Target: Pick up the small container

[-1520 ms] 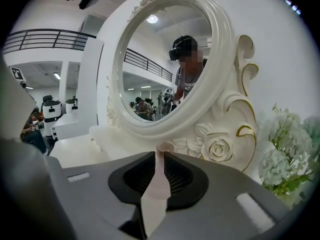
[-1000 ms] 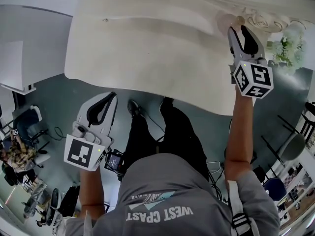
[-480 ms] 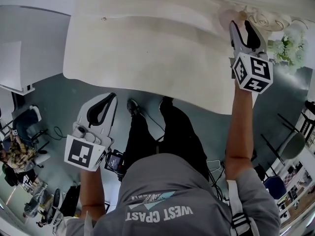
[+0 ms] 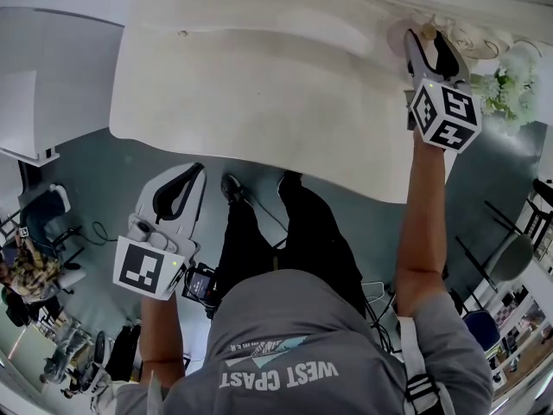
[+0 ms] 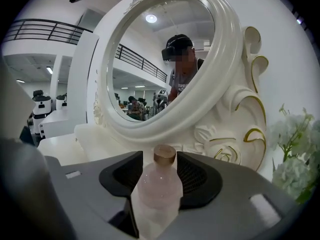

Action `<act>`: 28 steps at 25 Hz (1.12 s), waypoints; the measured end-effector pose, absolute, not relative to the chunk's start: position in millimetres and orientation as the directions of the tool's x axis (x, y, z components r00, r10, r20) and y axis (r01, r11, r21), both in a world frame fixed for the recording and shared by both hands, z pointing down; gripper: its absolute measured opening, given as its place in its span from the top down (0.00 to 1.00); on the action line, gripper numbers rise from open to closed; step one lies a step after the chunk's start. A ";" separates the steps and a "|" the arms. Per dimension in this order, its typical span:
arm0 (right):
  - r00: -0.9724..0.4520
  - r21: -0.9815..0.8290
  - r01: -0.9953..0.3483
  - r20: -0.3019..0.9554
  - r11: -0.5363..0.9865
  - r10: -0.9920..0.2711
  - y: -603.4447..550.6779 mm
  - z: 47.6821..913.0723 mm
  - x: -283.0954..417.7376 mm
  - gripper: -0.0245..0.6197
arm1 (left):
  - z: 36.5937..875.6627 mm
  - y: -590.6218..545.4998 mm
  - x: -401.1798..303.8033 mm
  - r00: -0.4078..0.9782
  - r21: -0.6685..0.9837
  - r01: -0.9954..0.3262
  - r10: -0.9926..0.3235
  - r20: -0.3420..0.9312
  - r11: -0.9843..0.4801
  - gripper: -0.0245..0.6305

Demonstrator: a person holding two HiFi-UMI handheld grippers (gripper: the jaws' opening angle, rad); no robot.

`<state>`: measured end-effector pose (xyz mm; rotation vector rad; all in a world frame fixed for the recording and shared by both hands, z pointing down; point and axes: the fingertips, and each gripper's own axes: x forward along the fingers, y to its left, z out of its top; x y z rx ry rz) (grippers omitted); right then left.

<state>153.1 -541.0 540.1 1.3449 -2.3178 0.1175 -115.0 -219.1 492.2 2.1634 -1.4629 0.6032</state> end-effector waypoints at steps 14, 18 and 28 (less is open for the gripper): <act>-0.438 0.100 -0.845 0.435 0.526 -0.786 -566.9 560.9 144.9 0.74 | 480.9 -235.3 -116.4 0.324 0.080 -0.939 -0.788 0.524 -0.333 0.96; -0.445 0.062 -0.845 0.471 0.532 -0.762 -564.1 555.2 150.1 0.75 | 472.9 -231.7 -118.0 0.323 0.078 -0.940 -0.788 0.524 -0.333 0.96; -0.503 0.051 -0.816 0.429 0.576 -0.750 -535.6 499.9 140.1 0.75 | 446.7 -220.6 -124.3 0.303 0.076 -0.948 -0.807 0.506 -0.309 0.96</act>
